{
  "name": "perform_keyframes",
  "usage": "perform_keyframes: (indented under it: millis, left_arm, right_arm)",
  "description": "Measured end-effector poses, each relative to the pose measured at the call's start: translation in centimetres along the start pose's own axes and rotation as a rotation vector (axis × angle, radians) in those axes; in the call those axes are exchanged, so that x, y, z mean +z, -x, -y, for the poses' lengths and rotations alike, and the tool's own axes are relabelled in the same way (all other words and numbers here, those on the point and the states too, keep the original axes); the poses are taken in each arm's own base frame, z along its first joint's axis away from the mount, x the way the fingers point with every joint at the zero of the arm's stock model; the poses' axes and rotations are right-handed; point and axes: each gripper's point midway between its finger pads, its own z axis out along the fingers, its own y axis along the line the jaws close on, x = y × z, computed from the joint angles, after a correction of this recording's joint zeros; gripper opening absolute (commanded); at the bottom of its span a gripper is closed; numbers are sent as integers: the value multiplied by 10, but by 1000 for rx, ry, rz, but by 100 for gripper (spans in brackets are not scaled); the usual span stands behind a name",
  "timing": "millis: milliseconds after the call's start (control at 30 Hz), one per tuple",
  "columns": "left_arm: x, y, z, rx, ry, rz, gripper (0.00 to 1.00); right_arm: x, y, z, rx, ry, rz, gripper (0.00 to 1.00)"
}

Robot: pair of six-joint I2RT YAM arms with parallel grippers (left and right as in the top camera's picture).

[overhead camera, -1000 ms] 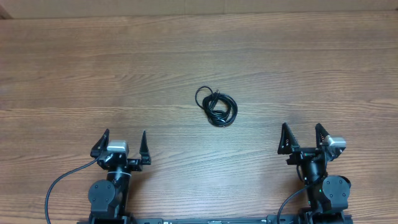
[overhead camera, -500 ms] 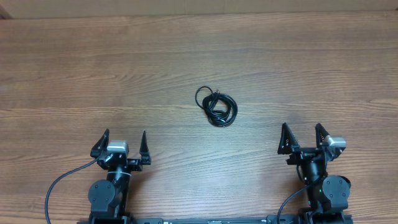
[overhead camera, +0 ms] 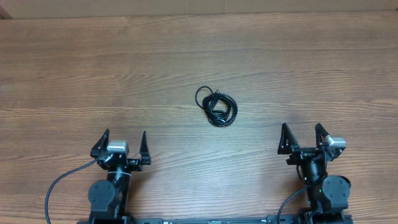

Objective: Untangle cables

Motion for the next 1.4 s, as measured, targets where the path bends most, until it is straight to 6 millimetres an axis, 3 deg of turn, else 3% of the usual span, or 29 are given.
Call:
perform_keyframes:
  millis: [233, 433, 600, 967, 1233, 1400]
  left_arm:
    - [0, -2, 0, -37, 0, -8, 100]
    - [-6, -6, 0, -75, 2, -85, 100]
    - [-14, -8, 1, -82, -1, -170, 100]
    - [-9, 36, 2, -84, 2, -351, 100]
    - [2, 57, 8, -100, -25, -630, 100]
    - [-10, 65, 14, -119, -48, -815, 100]
  right_arm:
    - [0, -1, -1, 53, 7, -5, 100]
    - [-2, -14, 3, 73, -16, -74, 100]
    - [-6, -9, 1, 79, -30, -116, 100]
    - [-3, 15, -6, 83, -86, -286, 100]
    - [9, 29, -10, 86, -172, -549, 100]
    - [20, 42, -13, 88, -224, -708, 100]
